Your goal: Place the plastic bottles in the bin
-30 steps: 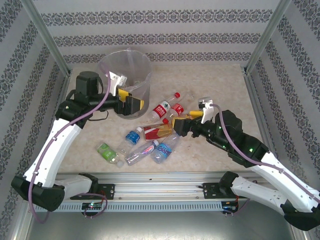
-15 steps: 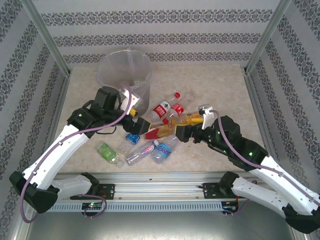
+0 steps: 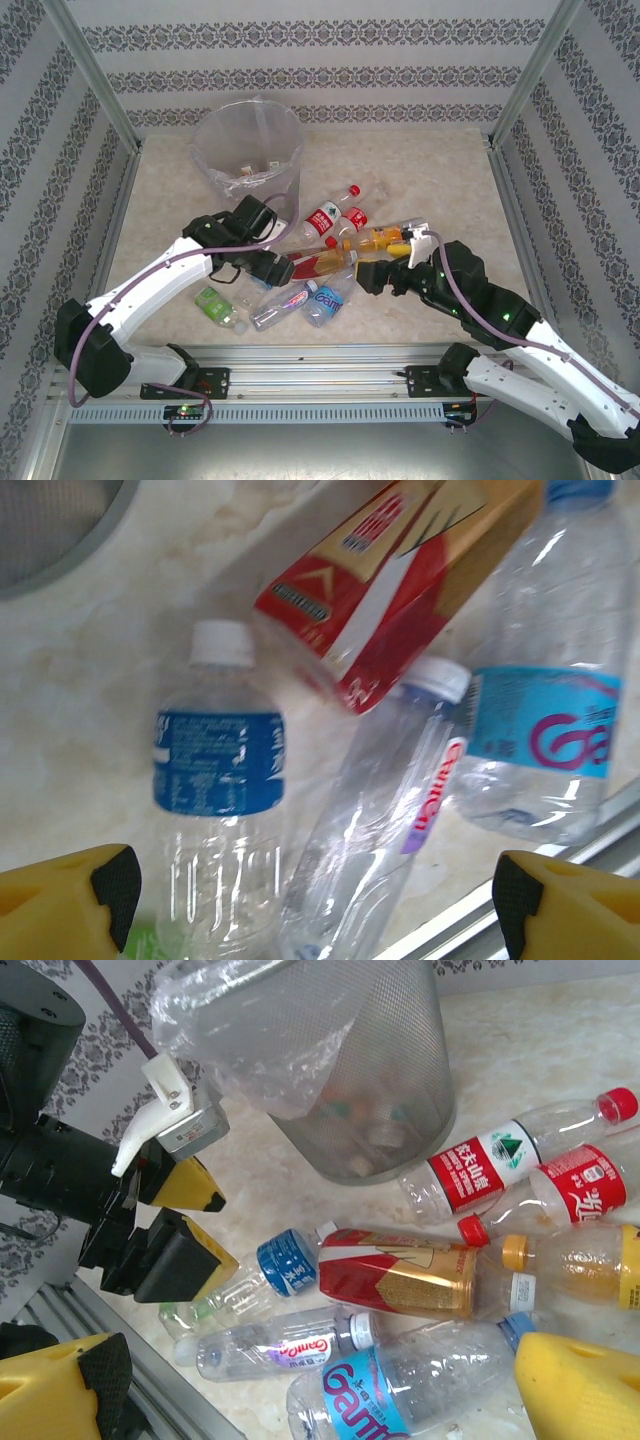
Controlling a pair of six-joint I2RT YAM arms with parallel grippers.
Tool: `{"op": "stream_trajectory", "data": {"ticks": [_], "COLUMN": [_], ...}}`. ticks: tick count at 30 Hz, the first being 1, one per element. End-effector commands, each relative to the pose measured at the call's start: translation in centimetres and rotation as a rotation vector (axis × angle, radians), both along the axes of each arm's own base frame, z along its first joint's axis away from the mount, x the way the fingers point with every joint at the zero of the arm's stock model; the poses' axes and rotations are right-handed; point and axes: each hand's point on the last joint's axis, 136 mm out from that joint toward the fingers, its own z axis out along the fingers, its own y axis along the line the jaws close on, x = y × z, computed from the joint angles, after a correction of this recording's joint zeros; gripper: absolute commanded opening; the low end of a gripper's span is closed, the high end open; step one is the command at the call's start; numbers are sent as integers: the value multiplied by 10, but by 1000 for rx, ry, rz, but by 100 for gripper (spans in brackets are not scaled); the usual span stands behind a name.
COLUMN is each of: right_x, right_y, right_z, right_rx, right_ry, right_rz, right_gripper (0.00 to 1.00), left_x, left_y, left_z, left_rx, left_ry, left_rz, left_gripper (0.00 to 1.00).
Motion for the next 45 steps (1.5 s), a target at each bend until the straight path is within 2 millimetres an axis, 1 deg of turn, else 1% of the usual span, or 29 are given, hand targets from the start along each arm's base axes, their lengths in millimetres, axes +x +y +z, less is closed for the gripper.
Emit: {"op": "stream_trajectory", "data": {"ticks": [1, 5, 8, 14, 19, 30, 37, 43, 45], "right_x": [-4, -5, -6, -9, -10, -9, -8, -7, -7], "right_y": [8, 10, 9, 4, 1, 0, -1, -1, -1], "right_z": [-4, -4, -6, -6, -10, -16, -18, -20, -20], "right_rx": [11, 25, 26, 27, 30, 20, 18, 16, 16], "right_ry": [-10, -12, -12, -22, -23, -17, -17, -13, -12], "right_rz": [42, 52, 53, 50, 41, 32, 26, 20, 19], "right_gripper": [98, 98, 98, 98, 98, 98, 98, 98, 98], "left_x": [-8, -7, -4, 4, 10, 13, 15, 15, 16], "left_y": [19, 27, 29, 31, 40, 38, 39, 36, 37], "left_z": [-21, -42, -55, -74, -89, -101, -109, -113, -115], "left_rx": [105, 144, 153, 156, 137, 137, 157, 150, 154], "left_ry": [37, 69, 103, 147, 191, 208, 225, 231, 234], "left_rz": [45, 91, 119, 152, 207, 210, 222, 221, 223], "left_gripper": [92, 93, 92, 92, 89, 86, 81, 81, 78]}}
